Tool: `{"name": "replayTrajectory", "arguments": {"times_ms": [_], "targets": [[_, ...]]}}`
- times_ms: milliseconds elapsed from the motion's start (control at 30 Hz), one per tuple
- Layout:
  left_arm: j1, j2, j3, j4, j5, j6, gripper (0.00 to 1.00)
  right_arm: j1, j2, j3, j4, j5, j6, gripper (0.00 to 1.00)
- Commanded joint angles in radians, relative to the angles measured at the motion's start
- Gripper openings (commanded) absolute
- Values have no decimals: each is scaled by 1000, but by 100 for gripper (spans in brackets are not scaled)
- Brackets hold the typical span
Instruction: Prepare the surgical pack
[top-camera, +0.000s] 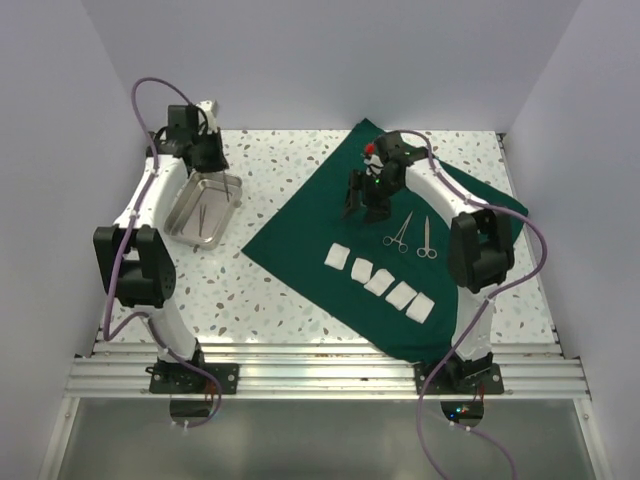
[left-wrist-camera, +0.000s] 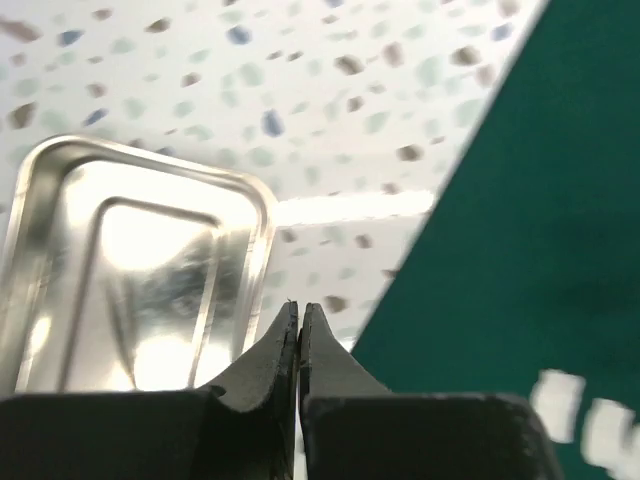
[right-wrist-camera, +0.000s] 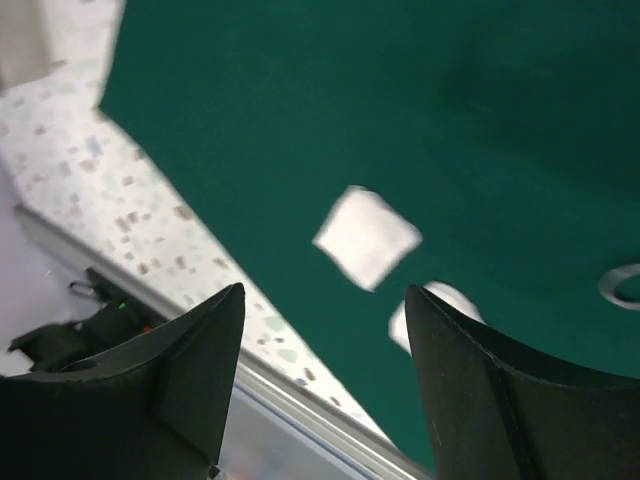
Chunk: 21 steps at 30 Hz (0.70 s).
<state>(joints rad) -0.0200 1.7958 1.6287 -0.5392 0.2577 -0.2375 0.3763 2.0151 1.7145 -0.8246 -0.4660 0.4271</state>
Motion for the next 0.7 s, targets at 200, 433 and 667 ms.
{"name": "replayTrajectory", "arguments": {"times_ms": [200,433,667], "targets": [[-3,195,28,-228,-406,190,0,-152,57,86,-219,349,-65,64],[-1,286,62,-242,-429,176,0,-178,137,128,-238,518,-56,50],[0,312,60,-252,-434,161,6,-180,169,126,-243,567,42,37]]}}
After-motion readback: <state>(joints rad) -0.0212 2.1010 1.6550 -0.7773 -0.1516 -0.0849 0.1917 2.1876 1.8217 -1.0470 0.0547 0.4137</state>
